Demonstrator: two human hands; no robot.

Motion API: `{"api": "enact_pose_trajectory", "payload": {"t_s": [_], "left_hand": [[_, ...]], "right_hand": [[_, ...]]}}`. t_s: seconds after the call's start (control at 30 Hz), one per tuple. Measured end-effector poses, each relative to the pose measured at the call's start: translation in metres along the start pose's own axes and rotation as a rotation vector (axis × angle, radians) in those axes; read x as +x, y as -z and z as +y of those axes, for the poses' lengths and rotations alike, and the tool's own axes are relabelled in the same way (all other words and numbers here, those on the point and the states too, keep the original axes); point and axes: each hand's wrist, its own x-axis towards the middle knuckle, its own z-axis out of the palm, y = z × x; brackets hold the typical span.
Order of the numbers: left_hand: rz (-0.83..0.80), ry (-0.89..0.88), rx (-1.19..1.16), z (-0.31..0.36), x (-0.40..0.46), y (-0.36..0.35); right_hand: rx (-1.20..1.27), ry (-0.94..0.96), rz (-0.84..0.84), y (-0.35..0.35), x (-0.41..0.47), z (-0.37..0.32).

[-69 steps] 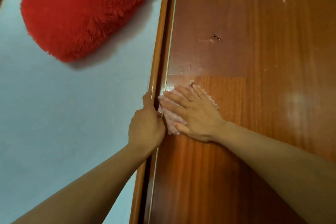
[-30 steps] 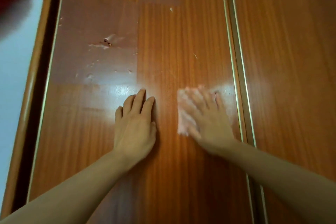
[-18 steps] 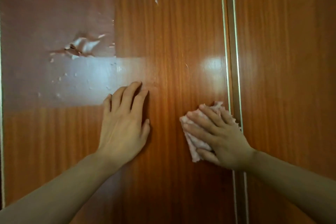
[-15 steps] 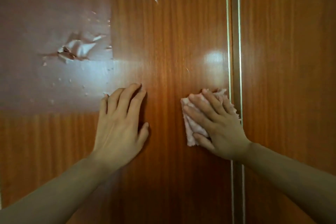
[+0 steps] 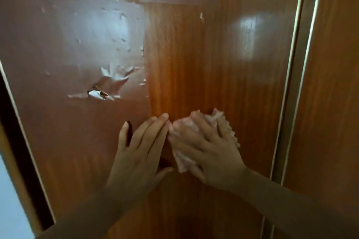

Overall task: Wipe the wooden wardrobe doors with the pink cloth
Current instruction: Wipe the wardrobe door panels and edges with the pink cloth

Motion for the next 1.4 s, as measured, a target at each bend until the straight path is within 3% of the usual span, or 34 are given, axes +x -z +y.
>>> {"api": "enact_pose_trajectory", "payload": {"t_s": [0.1,0.2,0.33,0.4,0.43,0.57,0.67,0.8,0.93,1.07,1.1,1.27,1.33,1.4], "left_hand": [[-0.115,-0.031,0.048,-0.005,-0.009,0.005],[-0.216,-0.056,0.112,-0.005,-0.009,0.018],[-0.279,0.058,0.12,-0.001,-0.006,0.03],[-0.274,0.14,0.123,0.008,-0.011,0.029],[-0.262,0.172,0.129,0.014,-0.013,0.027],[-0.237,0.264,0.16,0.041,-0.015,0.023],[-0.254,0.319,0.11,0.057,-0.009,0.022],[-0.279,0.363,0.071,0.062,0.002,0.028],[-0.237,0.402,0.066,0.051,0.023,0.04],[-0.231,0.418,0.086,0.048,0.023,0.041],[-0.231,0.406,0.091,0.051,0.018,0.039],[-0.334,0.297,0.113,0.042,-0.01,0.041],[-0.376,0.335,0.102,0.024,-0.017,0.048],[-0.388,0.435,0.065,0.006,-0.021,0.057]], "right_hand": [[-0.053,0.376,-0.187,-0.004,-0.032,-0.011],[-0.145,0.537,-0.179,0.005,-0.016,0.01],[-0.019,0.125,-0.019,0.027,0.033,0.048],[0.062,0.027,0.0,0.024,0.032,0.041],[0.074,0.065,-0.017,0.02,0.022,0.032],[-0.038,0.548,-0.242,-0.023,-0.069,0.008],[-0.127,0.386,-0.414,-0.037,-0.125,0.031],[-0.176,0.561,-0.213,0.005,-0.099,0.113],[-0.181,0.263,-0.046,0.047,-0.023,0.168],[-0.062,-0.128,0.032,0.047,-0.007,0.14],[-0.059,-0.104,0.003,0.04,-0.018,0.123],[-0.006,0.509,-0.226,0.012,-0.058,0.07],[-0.021,0.541,-0.19,0.018,-0.033,0.077],[-0.068,0.437,-0.097,0.032,0.009,0.086]]}}
